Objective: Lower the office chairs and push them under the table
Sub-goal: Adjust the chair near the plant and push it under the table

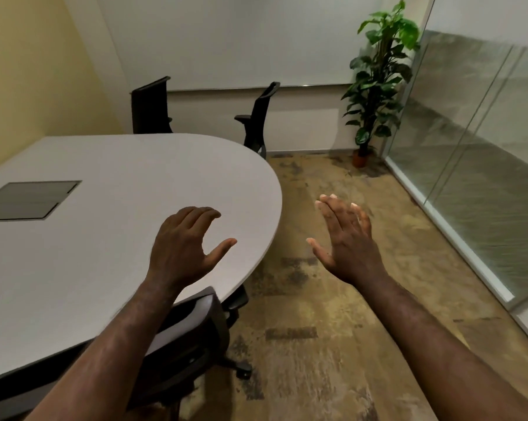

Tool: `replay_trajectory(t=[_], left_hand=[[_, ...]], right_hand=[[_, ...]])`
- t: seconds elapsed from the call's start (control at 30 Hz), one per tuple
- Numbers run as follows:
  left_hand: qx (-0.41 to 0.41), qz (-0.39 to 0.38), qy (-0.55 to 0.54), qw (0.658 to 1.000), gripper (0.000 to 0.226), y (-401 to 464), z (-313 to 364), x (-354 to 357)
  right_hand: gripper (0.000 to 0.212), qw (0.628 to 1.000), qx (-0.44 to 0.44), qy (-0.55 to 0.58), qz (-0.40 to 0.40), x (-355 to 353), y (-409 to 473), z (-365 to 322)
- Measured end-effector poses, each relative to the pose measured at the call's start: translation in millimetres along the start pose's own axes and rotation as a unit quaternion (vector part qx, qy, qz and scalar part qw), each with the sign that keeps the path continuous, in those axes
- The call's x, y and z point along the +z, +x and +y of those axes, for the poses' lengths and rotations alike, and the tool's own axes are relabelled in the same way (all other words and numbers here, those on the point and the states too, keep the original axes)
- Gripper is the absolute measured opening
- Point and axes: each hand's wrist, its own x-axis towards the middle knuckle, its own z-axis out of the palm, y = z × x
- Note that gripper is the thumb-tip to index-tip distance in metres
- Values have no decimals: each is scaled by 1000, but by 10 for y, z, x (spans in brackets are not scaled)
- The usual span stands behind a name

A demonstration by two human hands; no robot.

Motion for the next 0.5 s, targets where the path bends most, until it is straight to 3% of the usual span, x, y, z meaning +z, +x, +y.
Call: replay_trajectory(t=[0.5], left_hand=[[-12, -81, -33, 996, 70, 1351, 908, 1210]], right_hand=[[78, 993, 118, -23, 8, 65, 214, 1521]])
